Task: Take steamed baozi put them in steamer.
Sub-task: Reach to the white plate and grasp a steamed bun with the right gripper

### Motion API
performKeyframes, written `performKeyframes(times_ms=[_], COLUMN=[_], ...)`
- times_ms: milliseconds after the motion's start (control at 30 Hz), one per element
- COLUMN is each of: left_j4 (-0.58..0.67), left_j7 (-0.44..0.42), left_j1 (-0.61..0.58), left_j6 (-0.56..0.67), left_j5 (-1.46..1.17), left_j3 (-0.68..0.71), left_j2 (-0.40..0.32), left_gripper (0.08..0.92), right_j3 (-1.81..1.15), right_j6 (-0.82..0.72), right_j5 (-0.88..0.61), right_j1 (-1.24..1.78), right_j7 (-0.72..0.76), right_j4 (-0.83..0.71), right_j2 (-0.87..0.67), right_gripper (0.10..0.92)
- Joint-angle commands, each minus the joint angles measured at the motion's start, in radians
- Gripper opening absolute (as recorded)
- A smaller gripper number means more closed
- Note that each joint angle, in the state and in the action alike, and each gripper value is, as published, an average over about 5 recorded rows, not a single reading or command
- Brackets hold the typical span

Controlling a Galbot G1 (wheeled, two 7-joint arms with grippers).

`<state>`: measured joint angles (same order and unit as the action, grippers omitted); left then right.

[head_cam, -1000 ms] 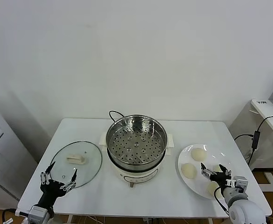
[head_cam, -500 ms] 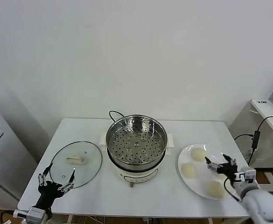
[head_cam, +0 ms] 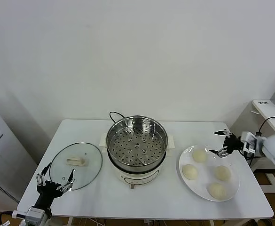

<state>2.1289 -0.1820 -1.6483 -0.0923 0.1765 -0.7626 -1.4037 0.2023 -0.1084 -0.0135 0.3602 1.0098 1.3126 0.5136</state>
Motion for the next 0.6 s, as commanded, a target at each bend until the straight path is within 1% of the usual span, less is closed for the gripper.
performKeyframes(times_ms=[33,167,267,433,600], left_j4=[0.006,0.005,0.000,-0.005,-0.005], left_j7=[0.004,0.005,0.005,0.006,0.007], left_j1=[0.013,0.005,0.000,0.000,0.001], left_j6=[-0.009,-0.007,-0.003,0.000,-0.002], left_j5=[0.019,0.016,0.013,0.013,0.015], left_j3=[0.012,0.003,-0.004,-0.008,-0.008], left_j2=[0.003,0.008,0.009,0.012,0.016], left_gripper=[0.823,0.823,0.823,0.823,0.823], right_j3=[0.580,0.597,0.594,0.553,0.538], right_j6=[0.011,0.021,0.030,0.049,0.054], right_j5=[0.156,0.187,0.177,0.172,0.181], right_j1=[-0.468,-0.453,-0.433,-0.384,-0.360], right_j7=[0.205,0.181,0.152,0.080,0.059], right_j4=[-0.188,-0.256,-0.289,-0.337,-0.365], right_j2=[0.085,0.167,0.207,0.263,0.292], right_gripper=[0.823,0.823,0.823,0.823,0.823])
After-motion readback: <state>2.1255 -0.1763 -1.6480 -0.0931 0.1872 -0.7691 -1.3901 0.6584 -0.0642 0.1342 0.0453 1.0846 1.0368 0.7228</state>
